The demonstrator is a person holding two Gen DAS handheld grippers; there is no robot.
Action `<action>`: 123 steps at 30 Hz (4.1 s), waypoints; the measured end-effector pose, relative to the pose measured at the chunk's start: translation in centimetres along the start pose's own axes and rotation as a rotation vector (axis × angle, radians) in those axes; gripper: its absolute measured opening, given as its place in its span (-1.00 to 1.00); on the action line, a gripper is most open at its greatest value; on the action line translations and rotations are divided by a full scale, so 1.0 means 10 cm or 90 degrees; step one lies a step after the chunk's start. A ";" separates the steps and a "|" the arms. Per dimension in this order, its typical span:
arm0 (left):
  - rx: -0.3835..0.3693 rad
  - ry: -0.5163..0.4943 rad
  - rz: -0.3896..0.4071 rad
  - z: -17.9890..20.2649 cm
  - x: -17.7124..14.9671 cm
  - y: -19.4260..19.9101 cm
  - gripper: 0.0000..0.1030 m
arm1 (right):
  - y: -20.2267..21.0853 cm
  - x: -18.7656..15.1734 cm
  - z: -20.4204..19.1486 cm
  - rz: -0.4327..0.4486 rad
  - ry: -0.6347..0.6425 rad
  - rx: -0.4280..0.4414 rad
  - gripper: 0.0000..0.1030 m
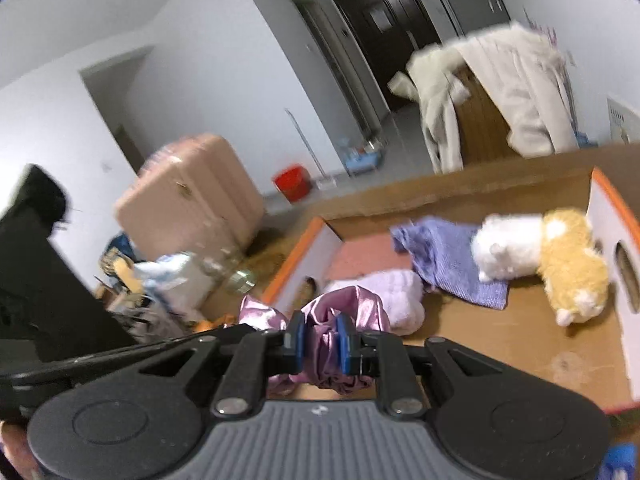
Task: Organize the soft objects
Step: 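Carry the pink satin pouch into the box and open both grippers, then move both grippers back to the light blue fluffy towel, then grasp the light blue fluffy towel with both grippers and lift it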
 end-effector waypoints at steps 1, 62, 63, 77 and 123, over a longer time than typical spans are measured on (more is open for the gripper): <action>0.014 -0.008 -0.003 -0.04 -0.01 -0.09 -0.64 | -0.13 -0.04 0.04 -0.018 -0.009 -0.003 -0.68; 0.054 -0.092 0.086 0.03 -1.58 1.50 0.69 | 1.59 -1.93 -0.72 -0.005 0.106 -0.010 -0.08; 0.054 -0.089 0.084 0.01 -1.52 1.41 0.60 | 1.47 -1.92 -0.71 -0.012 0.095 -0.004 -0.10; -0.054 0.016 -0.020 -0.24 -1.34 0.64 -0.45 | 0.90 -1.53 -0.32 0.016 -0.001 -0.041 -0.10; -0.144 0.066 -0.053 0.06 -2.15 1.47 -0.54 | 1.79 -2.23 -0.65 -0.005 -0.045 0.023 -0.37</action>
Point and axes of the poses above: each gripper's, at about its wrist camera, not at the fingertips, and y roughly against the way its jaws point, z to its right, x to its top, the point moved 7 cm from there along -y, roughly the way its jaws point, and after that the axes turned 9 degrees about y, right-handed, at the moved point
